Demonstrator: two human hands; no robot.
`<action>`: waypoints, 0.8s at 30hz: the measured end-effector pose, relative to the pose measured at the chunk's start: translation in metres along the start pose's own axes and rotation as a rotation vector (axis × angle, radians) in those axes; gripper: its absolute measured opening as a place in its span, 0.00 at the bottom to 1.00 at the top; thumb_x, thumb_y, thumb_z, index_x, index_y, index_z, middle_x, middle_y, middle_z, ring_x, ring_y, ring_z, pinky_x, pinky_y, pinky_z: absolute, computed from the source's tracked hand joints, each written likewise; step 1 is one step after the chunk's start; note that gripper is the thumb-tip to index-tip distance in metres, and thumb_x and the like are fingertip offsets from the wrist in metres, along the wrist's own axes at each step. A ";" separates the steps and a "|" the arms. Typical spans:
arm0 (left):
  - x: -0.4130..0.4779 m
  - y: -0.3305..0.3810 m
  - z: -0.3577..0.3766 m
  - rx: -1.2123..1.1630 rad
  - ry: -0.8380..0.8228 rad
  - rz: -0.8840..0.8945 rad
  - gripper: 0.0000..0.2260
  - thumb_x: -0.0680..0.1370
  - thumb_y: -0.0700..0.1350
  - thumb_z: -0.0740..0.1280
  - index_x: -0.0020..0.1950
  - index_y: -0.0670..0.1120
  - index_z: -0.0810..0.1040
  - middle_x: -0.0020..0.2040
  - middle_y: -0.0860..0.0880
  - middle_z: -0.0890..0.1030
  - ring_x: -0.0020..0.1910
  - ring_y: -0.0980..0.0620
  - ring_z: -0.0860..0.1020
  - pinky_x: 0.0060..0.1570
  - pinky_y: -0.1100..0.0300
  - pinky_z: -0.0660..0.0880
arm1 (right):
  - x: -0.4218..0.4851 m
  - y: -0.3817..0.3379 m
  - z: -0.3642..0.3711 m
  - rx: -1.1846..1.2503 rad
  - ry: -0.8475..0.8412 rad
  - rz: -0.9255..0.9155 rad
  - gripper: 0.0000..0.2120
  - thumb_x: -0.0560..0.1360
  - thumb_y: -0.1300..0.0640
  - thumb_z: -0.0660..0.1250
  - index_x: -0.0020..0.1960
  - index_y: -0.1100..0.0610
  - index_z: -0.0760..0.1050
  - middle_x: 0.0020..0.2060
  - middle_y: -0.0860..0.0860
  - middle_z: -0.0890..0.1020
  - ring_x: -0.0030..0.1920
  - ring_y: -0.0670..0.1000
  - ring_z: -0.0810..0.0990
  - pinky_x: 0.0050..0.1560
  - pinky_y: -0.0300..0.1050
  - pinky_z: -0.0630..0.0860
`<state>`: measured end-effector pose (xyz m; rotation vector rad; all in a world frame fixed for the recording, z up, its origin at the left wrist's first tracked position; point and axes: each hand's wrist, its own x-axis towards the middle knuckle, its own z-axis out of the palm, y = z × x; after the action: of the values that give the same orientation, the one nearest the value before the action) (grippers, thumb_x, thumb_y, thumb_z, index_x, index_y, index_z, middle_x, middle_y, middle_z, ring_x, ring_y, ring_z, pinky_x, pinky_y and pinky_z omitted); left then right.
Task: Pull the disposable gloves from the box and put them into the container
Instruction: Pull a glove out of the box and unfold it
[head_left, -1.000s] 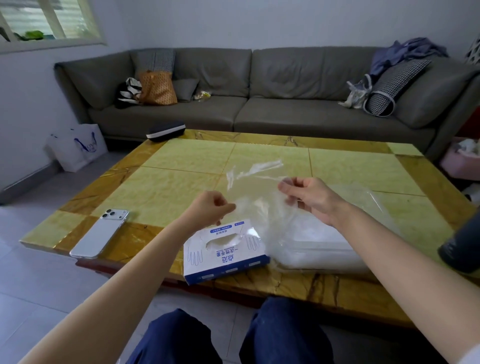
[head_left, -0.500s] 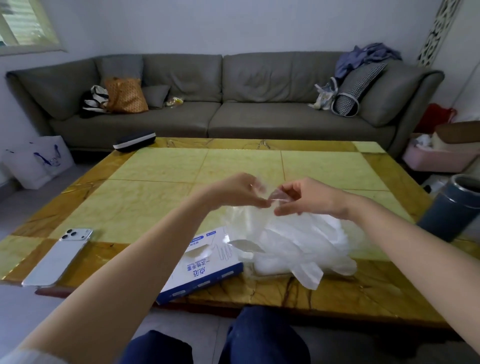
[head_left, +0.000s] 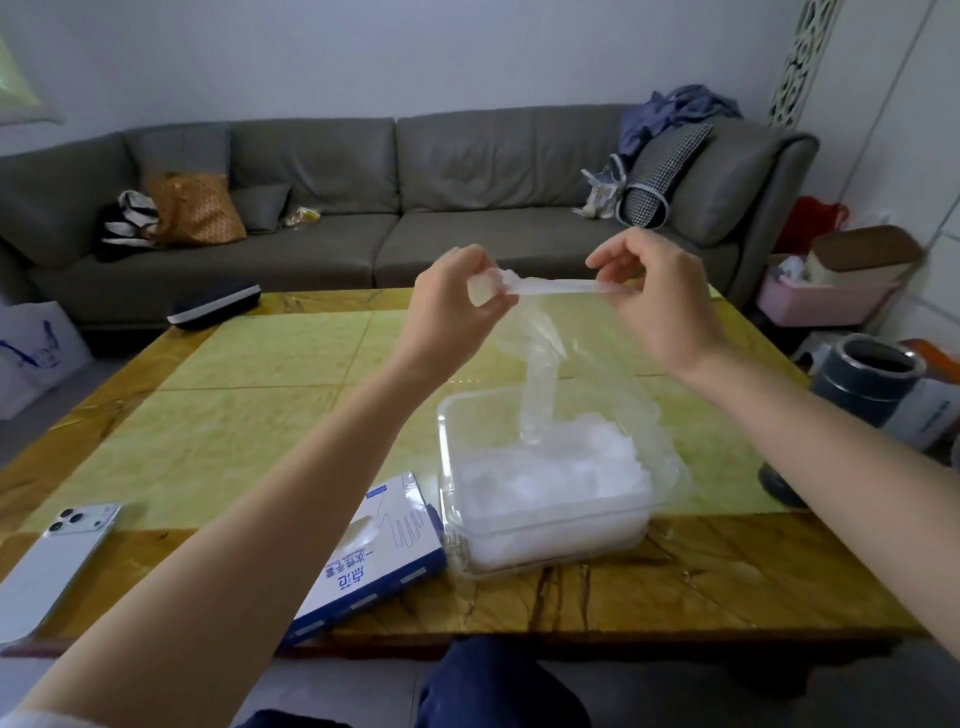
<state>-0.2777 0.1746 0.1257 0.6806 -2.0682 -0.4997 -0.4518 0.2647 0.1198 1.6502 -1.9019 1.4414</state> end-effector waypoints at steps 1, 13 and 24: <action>-0.003 -0.003 0.000 0.012 0.002 0.023 0.09 0.72 0.41 0.72 0.40 0.46 0.72 0.39 0.54 0.74 0.39 0.58 0.71 0.40 0.75 0.65 | -0.003 0.001 0.000 -0.020 0.018 -0.049 0.13 0.69 0.72 0.67 0.45 0.55 0.76 0.38 0.48 0.77 0.39 0.44 0.75 0.42 0.28 0.70; -0.085 -0.058 0.018 0.413 -0.587 0.033 0.03 0.76 0.44 0.67 0.47 0.51 0.74 0.56 0.53 0.75 0.58 0.54 0.69 0.61 0.60 0.64 | -0.098 0.038 0.031 -0.154 -0.541 -0.241 0.14 0.71 0.73 0.65 0.46 0.56 0.79 0.43 0.45 0.75 0.45 0.39 0.69 0.41 0.34 0.72; -0.086 -0.068 0.047 0.624 -0.827 0.151 0.06 0.78 0.45 0.62 0.53 0.50 0.75 0.52 0.54 0.79 0.55 0.54 0.72 0.59 0.61 0.64 | -0.101 0.040 0.044 -0.180 -1.052 0.129 0.13 0.78 0.62 0.60 0.56 0.50 0.79 0.54 0.44 0.76 0.52 0.43 0.72 0.53 0.36 0.68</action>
<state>-0.2583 0.1811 0.0083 0.7255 -3.0893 -0.0085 -0.4344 0.2881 0.0061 2.4761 -2.5286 0.3348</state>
